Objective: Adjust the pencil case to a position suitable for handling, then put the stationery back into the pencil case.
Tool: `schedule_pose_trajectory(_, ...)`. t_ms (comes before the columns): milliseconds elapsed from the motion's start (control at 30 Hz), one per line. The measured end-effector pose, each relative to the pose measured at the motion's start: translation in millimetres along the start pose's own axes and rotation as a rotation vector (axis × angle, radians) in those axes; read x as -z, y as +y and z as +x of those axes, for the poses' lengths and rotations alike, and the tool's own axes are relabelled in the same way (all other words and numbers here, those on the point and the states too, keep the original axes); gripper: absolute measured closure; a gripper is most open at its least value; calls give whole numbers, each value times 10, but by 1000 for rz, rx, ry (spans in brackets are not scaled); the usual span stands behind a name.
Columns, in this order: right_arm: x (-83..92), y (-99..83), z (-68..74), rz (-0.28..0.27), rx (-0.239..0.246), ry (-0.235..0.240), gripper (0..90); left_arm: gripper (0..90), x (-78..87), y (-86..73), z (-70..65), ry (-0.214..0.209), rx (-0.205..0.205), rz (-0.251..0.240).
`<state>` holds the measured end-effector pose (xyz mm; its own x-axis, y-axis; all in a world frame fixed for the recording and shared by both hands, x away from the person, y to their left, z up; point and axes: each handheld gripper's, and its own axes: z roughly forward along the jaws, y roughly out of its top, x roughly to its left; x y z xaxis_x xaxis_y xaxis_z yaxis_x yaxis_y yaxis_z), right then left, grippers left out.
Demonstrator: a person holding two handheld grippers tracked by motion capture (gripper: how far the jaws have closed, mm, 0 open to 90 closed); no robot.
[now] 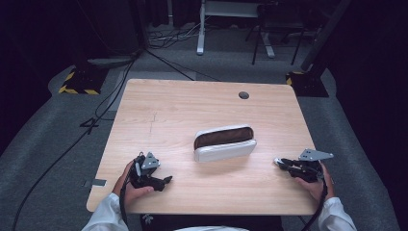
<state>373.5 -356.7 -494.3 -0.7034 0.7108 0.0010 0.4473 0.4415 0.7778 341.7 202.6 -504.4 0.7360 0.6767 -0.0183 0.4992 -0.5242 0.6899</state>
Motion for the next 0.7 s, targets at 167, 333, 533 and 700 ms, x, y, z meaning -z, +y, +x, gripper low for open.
schedule_pose_trajectory(167,80,51,-30,-42,-3,-8,742,155,0,0,0,0,0,0)
schedule_pose_trajectory(333,179,160,-57,-97,1,-8,742,154,-1,0,0,0,0,0)
schedule_pose_trajectory(533,313,372,-91,-157,25,-17,742,153,-1,0,0,0,0,0)
schedule_pose_trajectory(700,405,614,-101,-201,62,-16,742,153,-2,0,0,0,0,0)
